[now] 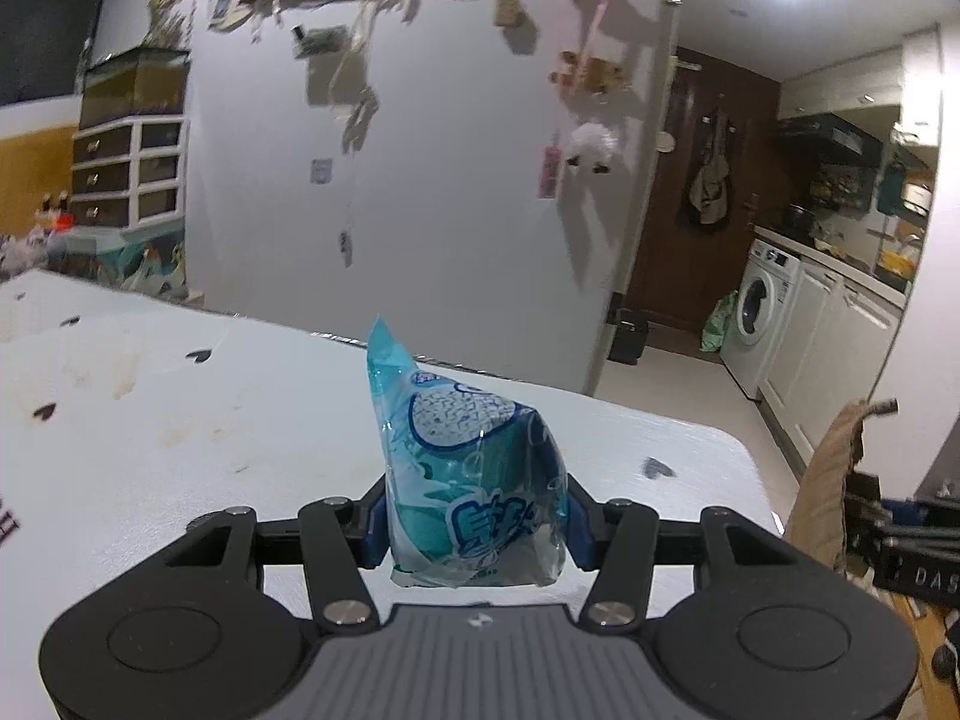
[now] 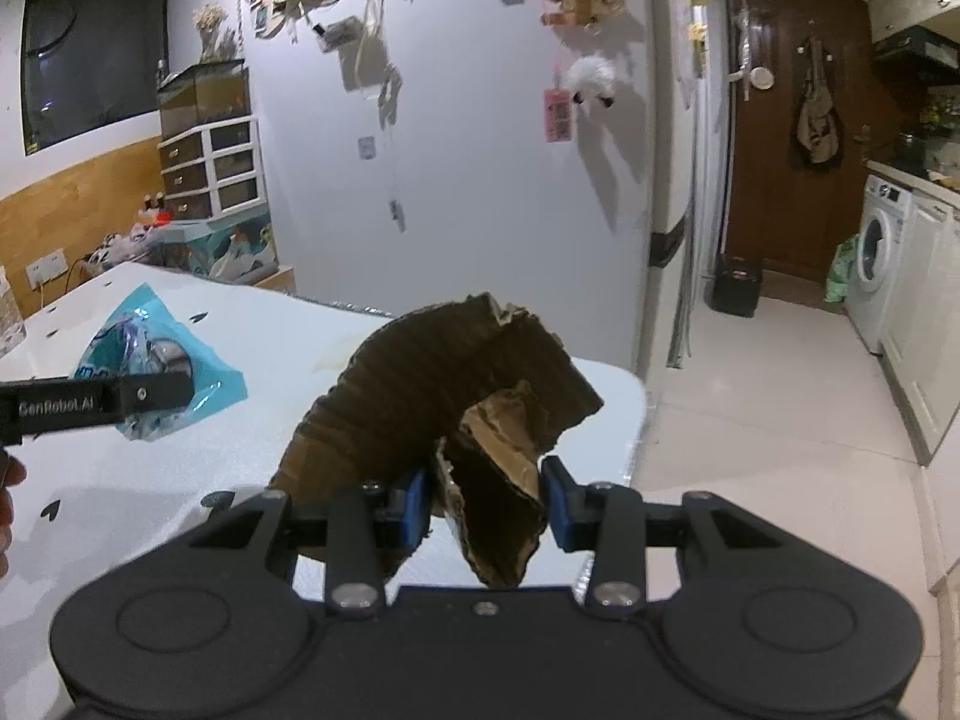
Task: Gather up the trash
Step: 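Carry the teal wrapper and brown cardboard with both tools over the trash bin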
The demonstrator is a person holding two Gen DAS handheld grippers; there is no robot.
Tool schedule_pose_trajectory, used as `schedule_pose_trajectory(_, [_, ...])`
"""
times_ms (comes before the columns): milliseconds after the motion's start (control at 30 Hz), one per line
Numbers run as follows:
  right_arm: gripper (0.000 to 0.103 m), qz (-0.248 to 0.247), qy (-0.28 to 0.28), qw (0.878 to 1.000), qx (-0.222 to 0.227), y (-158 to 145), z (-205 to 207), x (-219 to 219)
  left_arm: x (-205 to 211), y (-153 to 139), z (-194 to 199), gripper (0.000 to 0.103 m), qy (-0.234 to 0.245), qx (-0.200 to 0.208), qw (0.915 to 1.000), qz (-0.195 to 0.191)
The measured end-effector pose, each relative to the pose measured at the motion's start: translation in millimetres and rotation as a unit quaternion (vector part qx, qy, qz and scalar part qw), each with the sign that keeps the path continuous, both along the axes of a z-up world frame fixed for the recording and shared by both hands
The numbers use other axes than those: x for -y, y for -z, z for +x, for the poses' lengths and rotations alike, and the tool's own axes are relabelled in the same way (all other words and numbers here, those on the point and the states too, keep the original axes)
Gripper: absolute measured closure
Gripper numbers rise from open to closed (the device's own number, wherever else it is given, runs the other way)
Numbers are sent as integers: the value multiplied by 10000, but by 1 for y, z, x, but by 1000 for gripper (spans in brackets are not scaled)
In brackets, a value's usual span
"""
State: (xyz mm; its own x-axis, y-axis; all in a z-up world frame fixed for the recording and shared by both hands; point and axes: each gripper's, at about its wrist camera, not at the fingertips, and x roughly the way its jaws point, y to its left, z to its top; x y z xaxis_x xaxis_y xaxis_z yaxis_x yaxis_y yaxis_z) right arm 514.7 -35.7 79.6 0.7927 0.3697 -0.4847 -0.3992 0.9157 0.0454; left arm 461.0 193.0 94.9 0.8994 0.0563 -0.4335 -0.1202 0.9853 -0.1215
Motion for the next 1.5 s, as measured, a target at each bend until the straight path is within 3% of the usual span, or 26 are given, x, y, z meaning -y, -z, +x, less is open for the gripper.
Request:
schedule_pose_trajectory(300, [62, -97, 319, 9993, 147, -11, -31, 36, 50, -3, -24, 48, 301, 7, 9988, 392])
schedule_pose_trajectory(700, [62, -136, 677, 9974, 216, -15, -77, 89, 110, -2, -63, 48, 706, 22, 9968, 373])
schedule_pose_trajectory(1200, [62, -16, 1107, 9937, 170, 1, -140, 172, 195, 4, -118, 48, 1144, -4, 9919, 556])
schedule_pose_trajectory(1500, [62, 12, 1369, 9906, 47, 27, -169, 221, 249, 20, -138, 48, 1471, -136, 9872, 601])
